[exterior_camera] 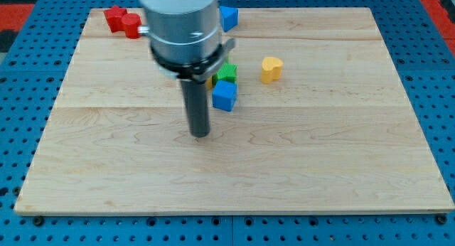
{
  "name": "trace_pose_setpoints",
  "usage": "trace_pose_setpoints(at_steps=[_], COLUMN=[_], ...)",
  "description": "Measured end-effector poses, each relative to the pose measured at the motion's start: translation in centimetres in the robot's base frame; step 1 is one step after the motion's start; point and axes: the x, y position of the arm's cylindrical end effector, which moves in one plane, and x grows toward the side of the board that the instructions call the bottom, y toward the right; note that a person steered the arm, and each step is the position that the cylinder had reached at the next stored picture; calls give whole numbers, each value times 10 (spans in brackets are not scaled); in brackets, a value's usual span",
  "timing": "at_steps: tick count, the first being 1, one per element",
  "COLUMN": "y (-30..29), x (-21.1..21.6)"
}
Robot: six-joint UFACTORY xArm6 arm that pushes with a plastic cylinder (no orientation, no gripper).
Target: Separate the blue cube from the green star
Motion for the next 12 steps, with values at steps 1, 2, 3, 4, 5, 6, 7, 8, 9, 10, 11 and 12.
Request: trace_pose_setpoints(at_steps=[1,2,3,4,5,6,7,8,9,10,11,12], y=[19,23,45,46,37,-2,-29,-33,-2,44,71,46], x=[-24,-36,-37,-43,-25,-18,-29,-34,-32,-20,-19,-23])
